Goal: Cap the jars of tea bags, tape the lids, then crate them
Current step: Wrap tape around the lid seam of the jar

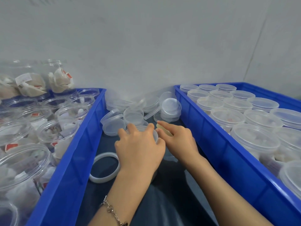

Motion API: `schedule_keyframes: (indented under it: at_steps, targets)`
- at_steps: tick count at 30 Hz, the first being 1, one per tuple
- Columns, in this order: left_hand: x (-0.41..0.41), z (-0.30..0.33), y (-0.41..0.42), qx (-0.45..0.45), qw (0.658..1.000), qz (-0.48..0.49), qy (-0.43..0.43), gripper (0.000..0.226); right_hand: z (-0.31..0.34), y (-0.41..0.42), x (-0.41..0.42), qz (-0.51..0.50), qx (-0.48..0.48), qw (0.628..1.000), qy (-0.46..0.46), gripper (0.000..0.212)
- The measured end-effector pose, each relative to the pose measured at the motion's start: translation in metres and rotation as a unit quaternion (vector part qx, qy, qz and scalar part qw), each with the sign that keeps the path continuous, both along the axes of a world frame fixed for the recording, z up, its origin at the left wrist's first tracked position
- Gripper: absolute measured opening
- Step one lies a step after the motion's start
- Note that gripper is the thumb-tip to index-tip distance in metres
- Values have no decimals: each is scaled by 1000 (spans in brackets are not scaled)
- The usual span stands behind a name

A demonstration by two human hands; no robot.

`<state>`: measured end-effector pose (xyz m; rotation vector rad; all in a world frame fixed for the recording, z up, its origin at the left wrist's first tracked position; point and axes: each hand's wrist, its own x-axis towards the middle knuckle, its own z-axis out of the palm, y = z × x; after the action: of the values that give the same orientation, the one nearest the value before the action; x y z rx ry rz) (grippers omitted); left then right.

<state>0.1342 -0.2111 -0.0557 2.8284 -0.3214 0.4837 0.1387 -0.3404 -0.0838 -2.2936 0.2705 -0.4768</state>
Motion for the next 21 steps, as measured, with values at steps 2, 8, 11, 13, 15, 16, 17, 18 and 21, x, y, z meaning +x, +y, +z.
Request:
schedule_keyframes:
  at_steps: [2, 8, 11, 13, 15, 16, 17, 18, 21]
  targets:
    - [2, 0, -1, 2, 1000, 4, 3, 47, -1, 0, 2, -1, 7, 1000, 1, 42]
    - [2, -1, -3, 17, 1000, 16, 6, 50, -5, 0, 6, 9, 34, 999, 10, 44]
    - [1, -1, -3, 17, 1000, 17, 9, 50, -6, 1, 7, 9, 41, 999, 10, 45]
    - [2, 0, -4, 11, 1000, 16, 13, 48, -5, 1, 8, 7, 42, 999, 9, 45]
    - [3, 0, -3, 9, 1000, 20, 16, 48, -4, 2, 11, 7, 31, 999, 14, 45]
    - [3, 0, -3, 11, 1000, 21, 15, 48, -3, 2, 11, 5, 25, 1000, 16, 44]
    - [3, 0, -3, 12, 1000, 21, 14, 48, -1, 3, 11, 2, 18, 1000, 18, 44]
    - [3, 1, -3, 12, 1000, 21, 13, 48, 1, 4, 11, -1, 10, 1000, 19, 44]
    - [4, 4, -3, 0, 999, 28, 15, 43, 11, 7, 13, 0, -31, 999, 24, 42]
